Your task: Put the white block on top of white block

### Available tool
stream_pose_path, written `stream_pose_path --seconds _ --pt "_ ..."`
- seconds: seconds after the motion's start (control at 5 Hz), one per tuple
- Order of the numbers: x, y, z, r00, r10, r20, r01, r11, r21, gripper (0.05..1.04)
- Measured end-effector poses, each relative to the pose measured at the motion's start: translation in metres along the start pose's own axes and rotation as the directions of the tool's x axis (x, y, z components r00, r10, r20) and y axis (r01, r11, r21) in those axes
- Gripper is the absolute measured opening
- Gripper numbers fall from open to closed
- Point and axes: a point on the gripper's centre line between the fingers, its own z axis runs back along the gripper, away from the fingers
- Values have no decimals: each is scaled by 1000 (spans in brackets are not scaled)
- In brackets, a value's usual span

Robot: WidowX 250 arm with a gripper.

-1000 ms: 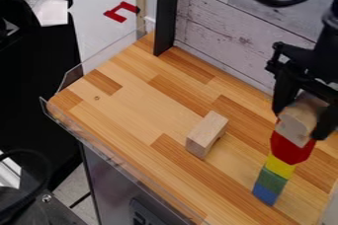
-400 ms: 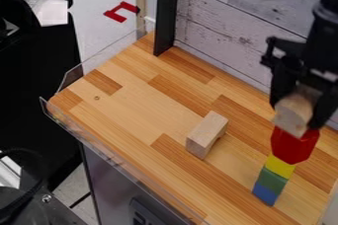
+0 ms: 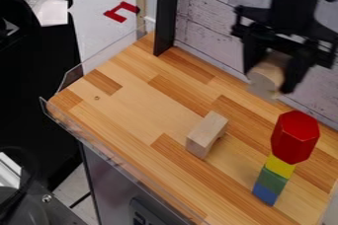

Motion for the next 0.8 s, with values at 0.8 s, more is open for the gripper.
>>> stream_pose_path --seconds 0.8 --pt "-21 80 -75 997 -72 17 72 997 28 616"
